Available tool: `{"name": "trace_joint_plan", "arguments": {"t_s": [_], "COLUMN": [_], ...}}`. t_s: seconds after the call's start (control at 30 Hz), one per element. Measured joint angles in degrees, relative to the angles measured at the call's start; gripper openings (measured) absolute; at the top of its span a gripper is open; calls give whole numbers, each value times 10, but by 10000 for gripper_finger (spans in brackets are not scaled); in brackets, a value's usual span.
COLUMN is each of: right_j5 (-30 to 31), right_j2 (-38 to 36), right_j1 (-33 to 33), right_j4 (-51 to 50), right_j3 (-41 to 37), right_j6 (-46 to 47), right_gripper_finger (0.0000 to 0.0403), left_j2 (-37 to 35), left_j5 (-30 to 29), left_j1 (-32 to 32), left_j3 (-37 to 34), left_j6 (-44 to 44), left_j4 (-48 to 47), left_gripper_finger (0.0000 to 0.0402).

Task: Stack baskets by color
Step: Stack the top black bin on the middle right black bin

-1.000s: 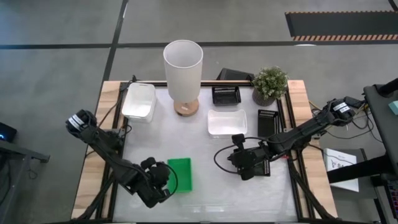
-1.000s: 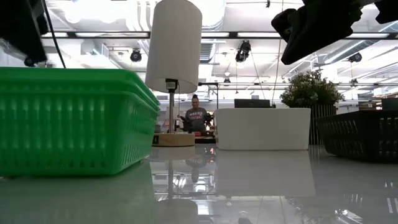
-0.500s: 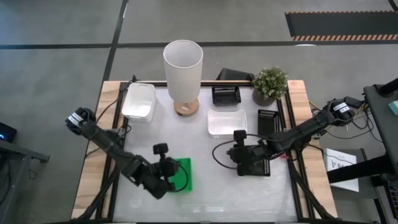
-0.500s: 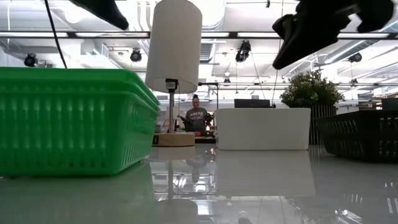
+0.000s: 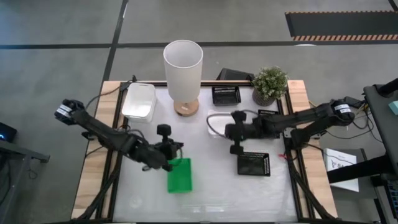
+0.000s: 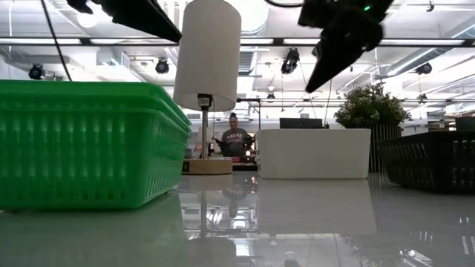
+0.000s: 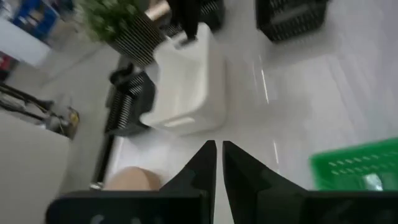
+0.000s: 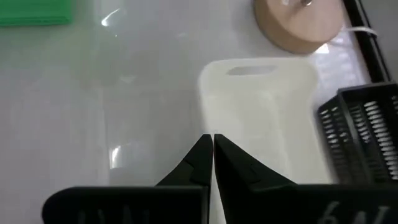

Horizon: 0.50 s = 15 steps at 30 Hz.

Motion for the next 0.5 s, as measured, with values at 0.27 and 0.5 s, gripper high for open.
{"name": "trace_joint_plan", "arguments": {"t_s": [0.27, 0.5], "right_j5": [-38, -175], "right_j2": [0, 9], "right_j1": [-175, -329], "right_j4": [19, 56], "right_j3": [16, 15], "right_j6": [-128, -168], "right_gripper_finger": [9, 42], "left_j2": [-147, -247], "left_j5": [2, 0], "left_j1": [67, 113], "left_j3": [-132, -205], "left_j6": [123, 221], "left_j4": [137, 230], "left_gripper_finger": [11, 11]}}
